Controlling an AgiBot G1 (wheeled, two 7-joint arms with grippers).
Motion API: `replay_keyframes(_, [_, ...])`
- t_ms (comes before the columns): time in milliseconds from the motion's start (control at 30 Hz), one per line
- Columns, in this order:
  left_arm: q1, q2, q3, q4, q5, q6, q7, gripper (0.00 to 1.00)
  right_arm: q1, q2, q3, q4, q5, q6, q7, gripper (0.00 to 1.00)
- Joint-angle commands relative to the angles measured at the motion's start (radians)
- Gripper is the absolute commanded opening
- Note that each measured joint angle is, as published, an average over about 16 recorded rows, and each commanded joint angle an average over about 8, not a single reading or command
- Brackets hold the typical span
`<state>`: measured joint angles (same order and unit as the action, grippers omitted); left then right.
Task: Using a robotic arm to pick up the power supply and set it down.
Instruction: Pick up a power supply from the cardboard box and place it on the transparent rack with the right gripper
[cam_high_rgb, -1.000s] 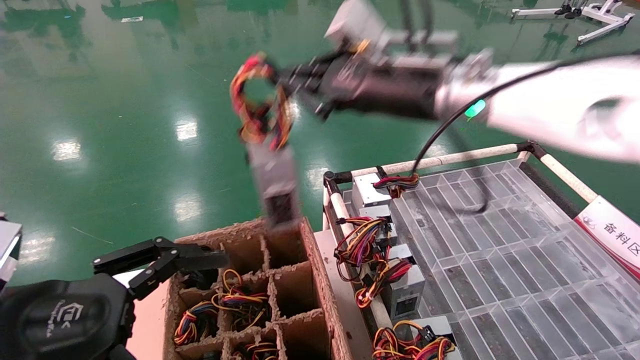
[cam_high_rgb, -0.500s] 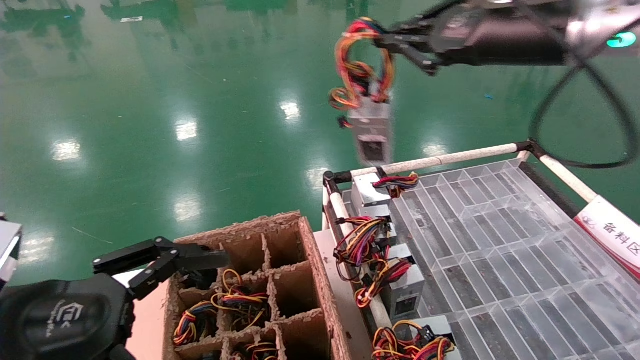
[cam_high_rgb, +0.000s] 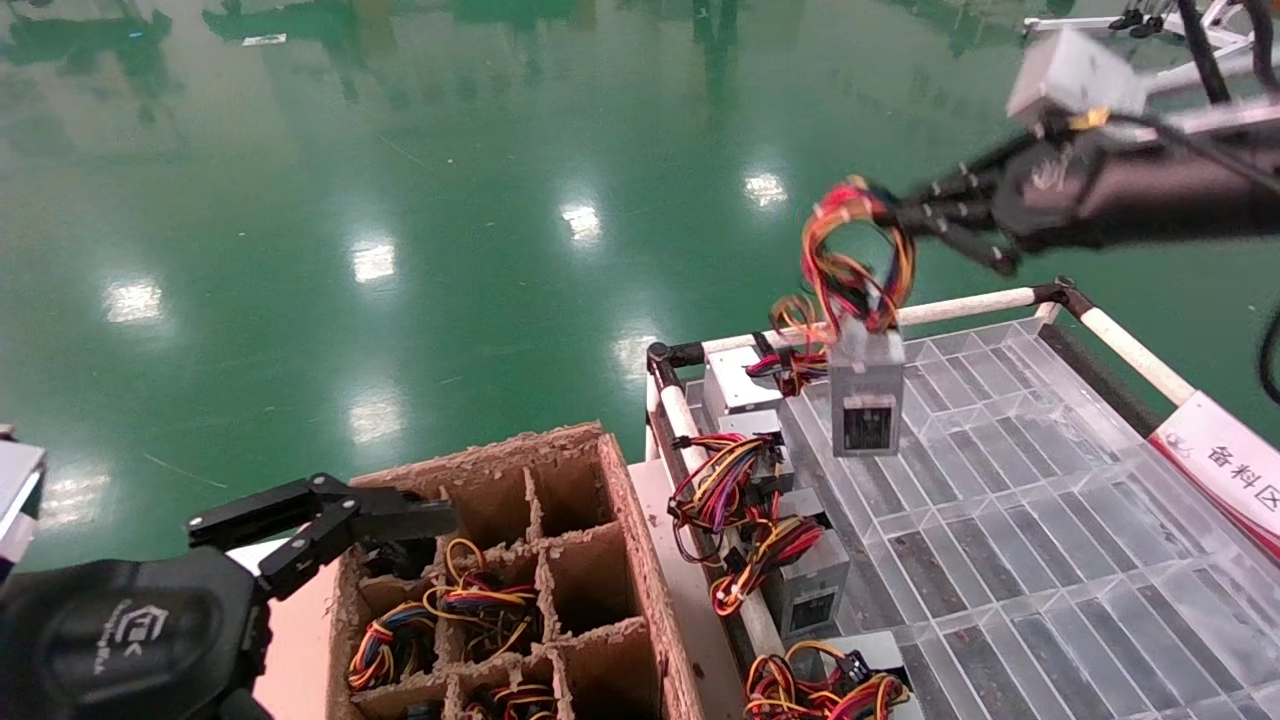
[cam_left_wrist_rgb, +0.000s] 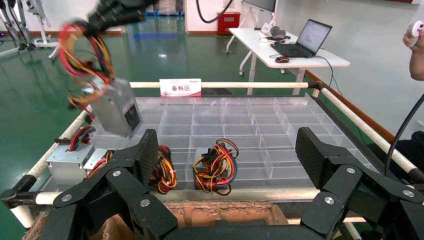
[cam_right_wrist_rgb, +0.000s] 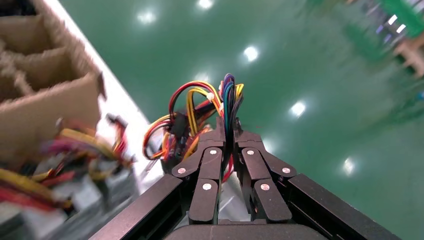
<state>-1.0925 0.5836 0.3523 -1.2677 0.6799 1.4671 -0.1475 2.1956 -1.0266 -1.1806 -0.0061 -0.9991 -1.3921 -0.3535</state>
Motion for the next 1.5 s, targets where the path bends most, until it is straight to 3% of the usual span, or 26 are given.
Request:
replay_keyframes(33, [0.000,0.000,0.000,0.000,0.000,0.000,0.000,1.00,-0.004,0.008,-0.013,-0.005,-0.019,-0.014,0.009,0.00])
replay_keyframes(267, [0.000,0.000,0.000,0.000,0.000,0.000,0.000,1.00,-0.039,-0.025,-0.029,-0.007,-0.042,0.035,0.022,0.00])
replay_keyframes(633, [0.000,0.000,0.000,0.000,0.000,0.000,0.000,1.00,-0.116,-0.117,-0.029,-0.018,-0.041,0.260,0.017,0.00])
replay_keyframes(800, [0.000,0.000,0.000,0.000,0.000,0.000,0.000,1.00,-0.160,-0.142,-0.022,-0.018,-0.030,0.314,0.023,0.00])
replay_keyframes(1033, [0.000,0.000,0.000,0.000,0.000,0.000,0.000,1.00,-0.184,-0.152,-0.011,-0.006,-0.015,0.340,0.024,0.00])
replay_keyframes(1500, [0.000,0.000,0.001,0.000,0.000,0.000,0.000,1.00,-0.207,-0.143,0.013,0.019,0.019,0.311,-0.020,0.00])
